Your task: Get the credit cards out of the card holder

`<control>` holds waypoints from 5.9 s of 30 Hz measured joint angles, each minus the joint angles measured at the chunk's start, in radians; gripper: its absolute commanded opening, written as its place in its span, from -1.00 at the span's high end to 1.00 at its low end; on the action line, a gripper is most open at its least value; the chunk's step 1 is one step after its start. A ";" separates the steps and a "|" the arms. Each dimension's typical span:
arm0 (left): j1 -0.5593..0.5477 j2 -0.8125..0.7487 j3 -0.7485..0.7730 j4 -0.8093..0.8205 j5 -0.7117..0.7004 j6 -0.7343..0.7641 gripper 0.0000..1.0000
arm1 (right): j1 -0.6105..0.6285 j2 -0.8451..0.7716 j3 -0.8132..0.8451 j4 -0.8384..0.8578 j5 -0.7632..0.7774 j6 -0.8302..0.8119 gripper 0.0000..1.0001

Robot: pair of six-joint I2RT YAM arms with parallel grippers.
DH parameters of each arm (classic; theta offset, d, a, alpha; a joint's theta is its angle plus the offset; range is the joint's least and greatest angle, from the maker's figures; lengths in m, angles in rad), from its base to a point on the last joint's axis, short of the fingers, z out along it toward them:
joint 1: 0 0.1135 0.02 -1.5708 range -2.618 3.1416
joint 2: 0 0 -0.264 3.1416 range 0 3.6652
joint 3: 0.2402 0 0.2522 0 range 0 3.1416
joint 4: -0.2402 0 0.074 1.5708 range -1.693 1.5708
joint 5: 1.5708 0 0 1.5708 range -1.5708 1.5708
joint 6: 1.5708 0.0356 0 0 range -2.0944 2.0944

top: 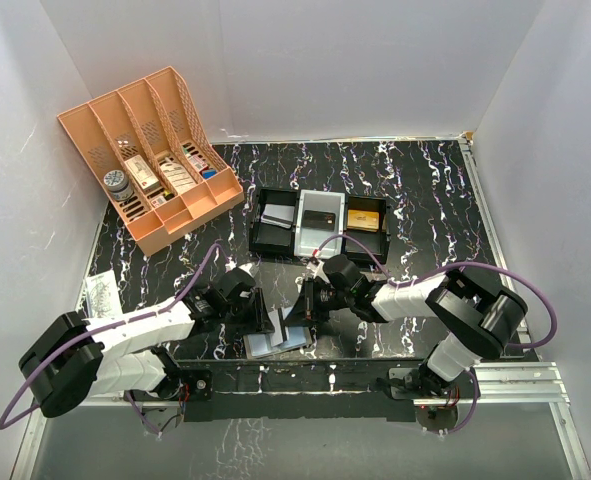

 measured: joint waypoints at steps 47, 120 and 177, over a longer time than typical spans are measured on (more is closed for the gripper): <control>0.000 -0.098 -0.034 0.047 0.008 0.008 0.08 | 0.028 -0.085 -0.048 -0.066 0.117 0.014 1.00; 0.328 -0.153 0.307 -0.397 -0.115 0.158 -0.97 | 0.032 -0.157 0.138 -0.224 0.270 -0.119 1.00; 0.548 -0.220 0.312 -0.421 -0.332 0.461 -0.97 | -0.098 0.359 0.976 -0.513 0.573 -1.231 1.00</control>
